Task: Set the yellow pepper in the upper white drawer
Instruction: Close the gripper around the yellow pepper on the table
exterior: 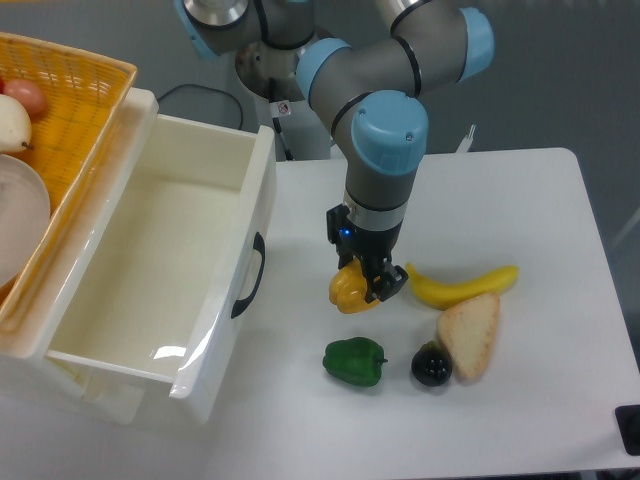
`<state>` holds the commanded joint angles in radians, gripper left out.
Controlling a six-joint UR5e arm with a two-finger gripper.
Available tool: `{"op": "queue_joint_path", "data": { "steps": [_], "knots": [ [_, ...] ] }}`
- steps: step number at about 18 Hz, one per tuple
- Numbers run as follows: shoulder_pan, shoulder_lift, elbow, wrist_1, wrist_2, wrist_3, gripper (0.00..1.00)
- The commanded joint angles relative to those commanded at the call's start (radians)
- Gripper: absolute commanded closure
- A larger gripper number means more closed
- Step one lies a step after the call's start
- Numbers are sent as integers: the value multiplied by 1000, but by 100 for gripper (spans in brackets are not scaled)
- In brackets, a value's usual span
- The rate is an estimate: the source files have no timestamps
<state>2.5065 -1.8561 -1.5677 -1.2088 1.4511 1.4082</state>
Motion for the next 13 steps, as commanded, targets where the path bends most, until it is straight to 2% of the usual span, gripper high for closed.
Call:
{"op": "queue_joint_path", "data": {
  "steps": [4, 13],
  "knots": [
    [2, 2, 2, -3, 0, -12, 94],
    [5, 12, 20, -64, -11, -44, 94]
  ]
}}
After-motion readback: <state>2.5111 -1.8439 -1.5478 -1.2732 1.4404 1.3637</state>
